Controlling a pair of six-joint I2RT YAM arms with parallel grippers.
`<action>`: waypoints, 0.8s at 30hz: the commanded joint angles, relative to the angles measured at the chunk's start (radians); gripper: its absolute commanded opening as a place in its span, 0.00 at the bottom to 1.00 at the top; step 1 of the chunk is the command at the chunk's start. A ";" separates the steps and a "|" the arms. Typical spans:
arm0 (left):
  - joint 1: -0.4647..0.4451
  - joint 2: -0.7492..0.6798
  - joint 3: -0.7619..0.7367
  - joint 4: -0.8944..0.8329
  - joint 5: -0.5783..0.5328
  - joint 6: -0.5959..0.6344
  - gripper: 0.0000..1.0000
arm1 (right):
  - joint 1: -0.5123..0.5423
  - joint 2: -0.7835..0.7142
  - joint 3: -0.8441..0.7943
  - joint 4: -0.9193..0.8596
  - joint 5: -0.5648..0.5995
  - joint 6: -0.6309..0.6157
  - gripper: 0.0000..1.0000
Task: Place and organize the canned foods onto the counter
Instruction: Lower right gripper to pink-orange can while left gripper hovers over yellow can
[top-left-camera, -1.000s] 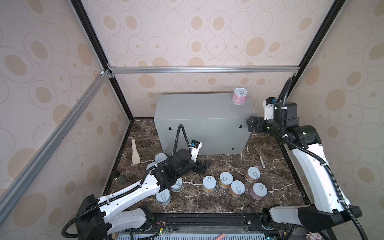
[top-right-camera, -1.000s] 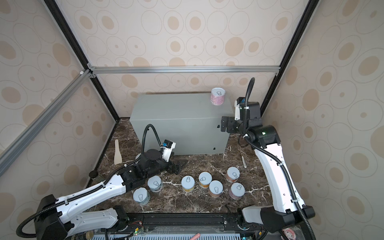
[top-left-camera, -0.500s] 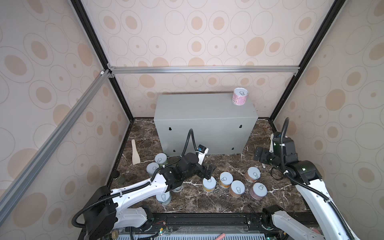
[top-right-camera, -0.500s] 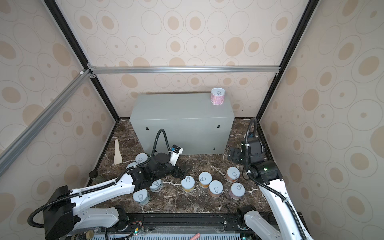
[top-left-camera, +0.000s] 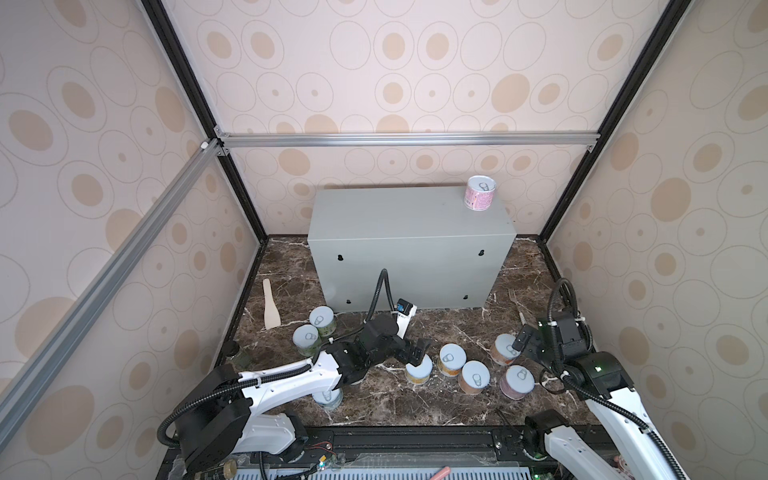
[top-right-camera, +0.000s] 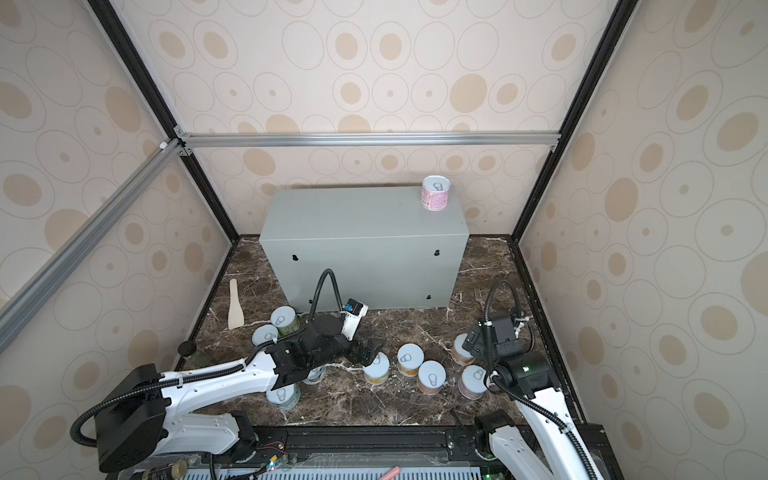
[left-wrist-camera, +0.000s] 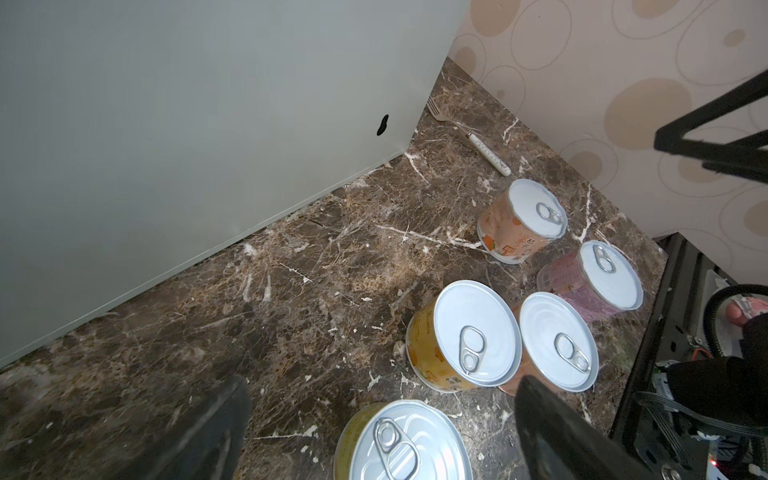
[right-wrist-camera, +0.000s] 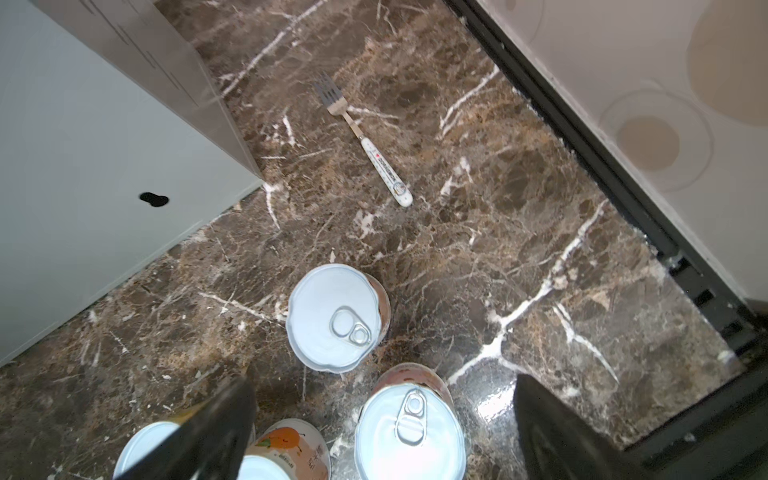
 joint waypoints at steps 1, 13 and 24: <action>-0.009 0.006 -0.014 0.064 0.022 -0.013 0.99 | 0.000 -0.027 -0.066 -0.046 -0.021 0.098 0.99; -0.008 -0.022 -0.065 0.057 0.026 0.002 0.99 | 0.018 -0.012 -0.152 0.005 -0.105 0.095 0.99; -0.011 -0.051 -0.092 0.029 0.017 0.008 0.99 | 0.041 0.061 -0.159 0.034 -0.116 0.066 0.99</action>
